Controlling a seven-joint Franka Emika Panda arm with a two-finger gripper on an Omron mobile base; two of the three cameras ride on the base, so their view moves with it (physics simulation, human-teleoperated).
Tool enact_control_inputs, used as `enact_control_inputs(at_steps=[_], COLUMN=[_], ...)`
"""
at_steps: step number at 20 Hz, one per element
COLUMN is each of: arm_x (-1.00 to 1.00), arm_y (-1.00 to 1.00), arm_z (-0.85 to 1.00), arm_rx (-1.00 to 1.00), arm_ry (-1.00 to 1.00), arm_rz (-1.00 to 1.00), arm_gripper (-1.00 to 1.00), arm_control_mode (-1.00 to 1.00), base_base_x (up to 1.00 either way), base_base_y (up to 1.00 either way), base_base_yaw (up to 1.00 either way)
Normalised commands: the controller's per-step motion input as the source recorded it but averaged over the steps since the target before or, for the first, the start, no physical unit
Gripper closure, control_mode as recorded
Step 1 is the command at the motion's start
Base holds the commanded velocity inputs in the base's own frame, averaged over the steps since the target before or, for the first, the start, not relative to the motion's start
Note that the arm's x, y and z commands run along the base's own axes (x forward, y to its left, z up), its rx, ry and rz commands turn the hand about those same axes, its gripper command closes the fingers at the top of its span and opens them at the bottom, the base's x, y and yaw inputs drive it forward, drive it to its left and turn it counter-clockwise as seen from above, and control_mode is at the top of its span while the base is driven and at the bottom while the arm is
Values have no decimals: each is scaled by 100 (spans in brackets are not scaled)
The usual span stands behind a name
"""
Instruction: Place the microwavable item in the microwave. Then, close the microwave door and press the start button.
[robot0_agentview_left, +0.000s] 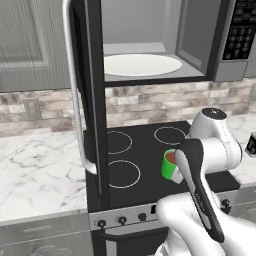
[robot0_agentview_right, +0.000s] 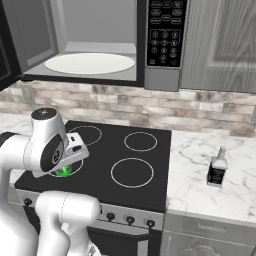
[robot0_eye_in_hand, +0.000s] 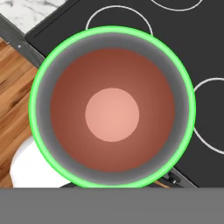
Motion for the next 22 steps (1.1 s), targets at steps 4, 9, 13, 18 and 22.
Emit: enact_control_inputs(at_steps=[4,9,13,18,22], arm_x=[0,-1,0,0,0], arm_y=[0,0,-1,-5,-2], arm_z=[0,5,71,100,89], arm_rx=[0,0,0,0,0], arm_ry=[0,0,-2,-9,-16], arm_rz=[0,-2,-17,-22,-17], arm_gripper=[100,100,100,100,100], arm_control_mode=[100,-100,-100,-100,-100], base_base_x=[0,0,0,0,0], base_base_y=[0,0,0,0,0], base_base_yaw=[0,0,0,0,0])
